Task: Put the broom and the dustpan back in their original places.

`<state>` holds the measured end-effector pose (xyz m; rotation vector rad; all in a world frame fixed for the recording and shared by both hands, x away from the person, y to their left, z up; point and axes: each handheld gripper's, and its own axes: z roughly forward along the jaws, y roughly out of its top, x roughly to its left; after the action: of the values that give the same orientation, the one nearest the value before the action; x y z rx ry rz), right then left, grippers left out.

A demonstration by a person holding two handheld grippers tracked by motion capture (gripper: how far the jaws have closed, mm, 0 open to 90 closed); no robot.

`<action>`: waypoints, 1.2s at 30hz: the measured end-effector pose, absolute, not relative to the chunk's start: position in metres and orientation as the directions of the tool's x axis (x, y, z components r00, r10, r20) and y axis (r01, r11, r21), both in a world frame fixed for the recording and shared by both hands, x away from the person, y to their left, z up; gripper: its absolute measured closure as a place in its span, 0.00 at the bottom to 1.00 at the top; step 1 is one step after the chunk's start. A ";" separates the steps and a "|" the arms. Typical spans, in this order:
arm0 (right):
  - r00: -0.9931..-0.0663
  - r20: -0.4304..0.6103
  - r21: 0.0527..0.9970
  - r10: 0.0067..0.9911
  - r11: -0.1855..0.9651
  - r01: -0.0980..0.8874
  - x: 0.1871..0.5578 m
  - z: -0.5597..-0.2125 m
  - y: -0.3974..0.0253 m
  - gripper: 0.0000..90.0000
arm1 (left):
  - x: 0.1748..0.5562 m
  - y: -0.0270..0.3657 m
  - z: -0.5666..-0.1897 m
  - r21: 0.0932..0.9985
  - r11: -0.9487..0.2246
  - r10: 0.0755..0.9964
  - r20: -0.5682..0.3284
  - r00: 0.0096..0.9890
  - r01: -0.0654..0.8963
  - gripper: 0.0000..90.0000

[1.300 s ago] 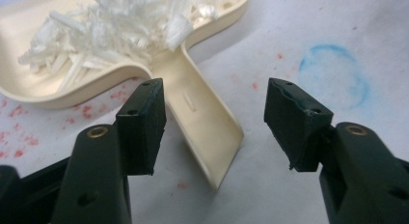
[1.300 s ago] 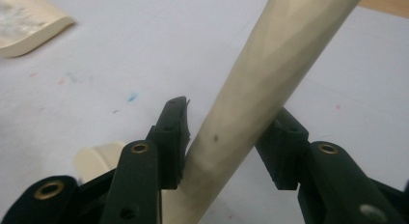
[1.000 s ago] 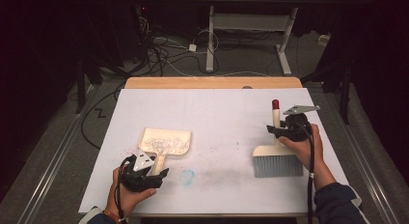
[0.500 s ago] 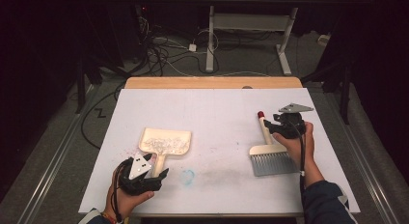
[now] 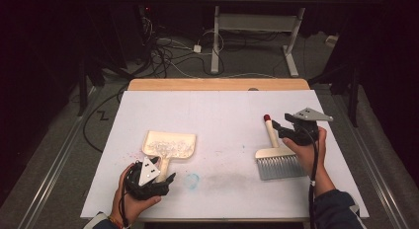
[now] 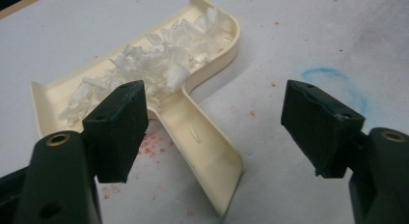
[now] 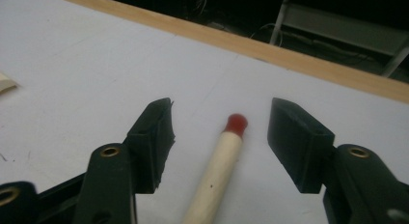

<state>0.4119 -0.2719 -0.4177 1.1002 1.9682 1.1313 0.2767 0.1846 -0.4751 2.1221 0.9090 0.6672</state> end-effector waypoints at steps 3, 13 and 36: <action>-0.467 -0.121 0.897 0.876 0.297 0.326 0.407 -0.412 -0.271 0.46 | 0.277 0.184 -0.476 0.770 -0.497 0.769 0.178 0.614 0.400 0.26; -0.448 -0.160 0.926 0.879 0.291 0.241 0.395 -0.397 -0.262 0.37 | 0.277 0.183 -0.476 0.762 -0.512 0.759 0.184 0.625 0.397 0.25; -0.507 -0.166 0.934 0.846 0.300 0.194 0.373 -0.381 -0.247 0.30 | 0.276 0.180 -0.476 0.756 -0.529 0.745 0.196 0.638 0.385 0.24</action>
<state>0.3725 -0.2465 -0.3812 0.9260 1.8914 1.2255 0.2758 0.1801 -0.4763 2.1662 0.8768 0.6691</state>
